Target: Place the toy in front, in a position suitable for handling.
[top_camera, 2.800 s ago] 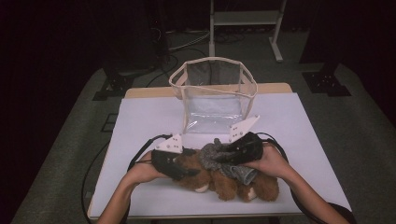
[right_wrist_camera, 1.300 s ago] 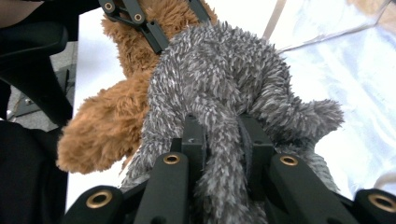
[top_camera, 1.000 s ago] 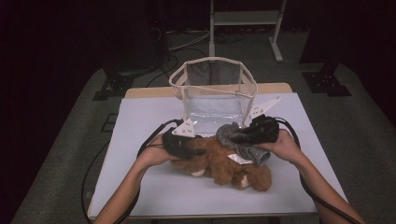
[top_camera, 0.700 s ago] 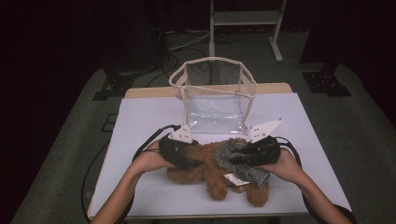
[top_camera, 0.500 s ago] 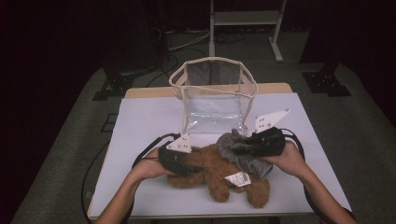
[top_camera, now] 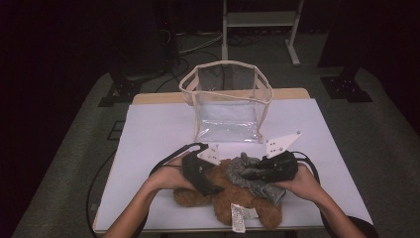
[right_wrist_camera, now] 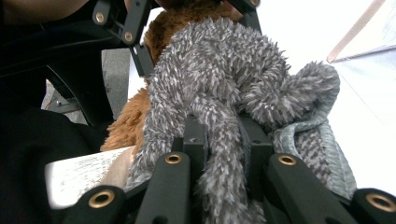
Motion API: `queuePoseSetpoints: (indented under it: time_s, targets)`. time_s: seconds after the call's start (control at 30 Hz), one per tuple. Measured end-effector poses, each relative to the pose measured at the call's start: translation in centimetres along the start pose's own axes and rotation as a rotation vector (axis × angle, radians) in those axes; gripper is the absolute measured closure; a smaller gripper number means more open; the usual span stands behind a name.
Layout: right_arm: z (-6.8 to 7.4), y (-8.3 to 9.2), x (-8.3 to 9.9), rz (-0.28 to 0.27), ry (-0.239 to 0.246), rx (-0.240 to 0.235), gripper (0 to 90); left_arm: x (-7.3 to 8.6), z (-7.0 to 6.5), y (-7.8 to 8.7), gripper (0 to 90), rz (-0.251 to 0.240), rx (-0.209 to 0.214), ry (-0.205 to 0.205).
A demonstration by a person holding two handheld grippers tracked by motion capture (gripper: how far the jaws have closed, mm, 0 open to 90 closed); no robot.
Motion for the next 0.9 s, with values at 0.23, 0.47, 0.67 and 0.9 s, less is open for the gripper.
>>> queuePoseSetpoints:
  time_s: [0.23, 0.47, 0.67, 0.9]
  targets:
    - [-1.0, 1.0, -0.2, -0.018, -0.017, 0.021, 75.4, -0.9, 0.4, 0.4, 57.1, -0.041, -0.041, -0.031]
    - [-2.8, 2.6, -2.2, 0.022, -0.013, 0.08, 75.2, -0.7, 2.0, 1.1, 65.6, -0.151, -0.125, 0.017]
    - [-2.5, 1.2, -2.8, 0.044, 0.021, 0.052, 75.0, 0.6, 1.0, 1.3, 60.7, -0.181, -0.135, 0.043]
    - [-0.7, 1.1, -1.2, -0.01, 0.024, 0.044, 75.0, -0.6, 0.3, 1.1, 32.3, -0.135, -0.072, -0.02]
Point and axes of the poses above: each handheld gripper's, and its own axes: y roughly backward along the jaws, x roughly out of its underside, z roughly to its left, the point moved 1 cm from there along -y, roughly forward along the jaws, and after that the axes turned 6 degrees about z, right-handed, at the moved point
